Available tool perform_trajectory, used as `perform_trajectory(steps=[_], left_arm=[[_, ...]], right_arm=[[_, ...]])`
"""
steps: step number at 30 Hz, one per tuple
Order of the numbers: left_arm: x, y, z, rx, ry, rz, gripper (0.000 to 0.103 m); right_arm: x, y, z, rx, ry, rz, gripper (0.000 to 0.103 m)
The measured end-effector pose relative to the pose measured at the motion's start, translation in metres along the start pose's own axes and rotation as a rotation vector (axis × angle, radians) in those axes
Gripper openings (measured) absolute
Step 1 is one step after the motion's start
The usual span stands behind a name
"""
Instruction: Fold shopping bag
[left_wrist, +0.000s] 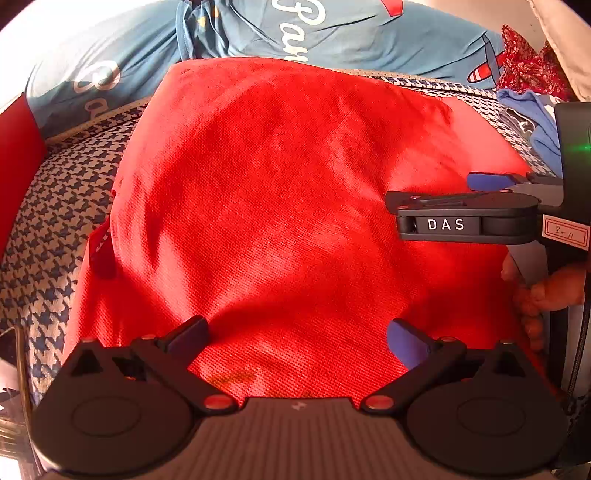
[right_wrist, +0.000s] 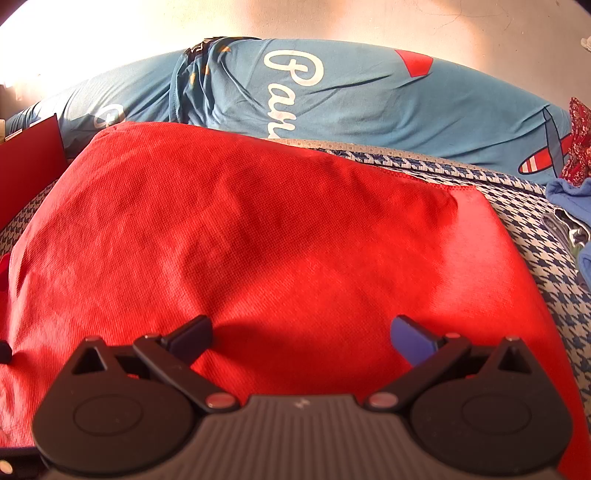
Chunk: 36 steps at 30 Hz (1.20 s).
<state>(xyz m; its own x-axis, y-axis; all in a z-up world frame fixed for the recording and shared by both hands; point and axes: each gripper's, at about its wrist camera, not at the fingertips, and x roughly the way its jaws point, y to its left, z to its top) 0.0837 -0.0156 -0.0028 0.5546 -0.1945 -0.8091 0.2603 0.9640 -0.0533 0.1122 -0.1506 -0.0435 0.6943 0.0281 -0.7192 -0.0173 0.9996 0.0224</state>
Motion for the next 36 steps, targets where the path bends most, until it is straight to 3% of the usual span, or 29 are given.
perform_trajectory(steps=[5,17,27,36], left_arm=[[-0.002,-0.010,-0.002,0.050,0.007,-0.031,0.103],[0.000,-0.014,0.002,0.031,-0.003,-0.032,0.103],[0.004,0.010,0.009,-0.070,-0.036,0.095,0.103],[0.000,0.021,0.004,-0.093,-0.005,0.084,0.103]], right_arm=[[0.000,0.000,0.000,0.000,0.000,0.001,0.103],[0.000,0.000,-0.001,0.003,-0.001,-0.002,0.103],[0.000,0.000,-0.001,0.003,-0.001,-0.002,0.103],[0.000,0.001,-0.001,0.003,0.000,-0.004,0.103]])
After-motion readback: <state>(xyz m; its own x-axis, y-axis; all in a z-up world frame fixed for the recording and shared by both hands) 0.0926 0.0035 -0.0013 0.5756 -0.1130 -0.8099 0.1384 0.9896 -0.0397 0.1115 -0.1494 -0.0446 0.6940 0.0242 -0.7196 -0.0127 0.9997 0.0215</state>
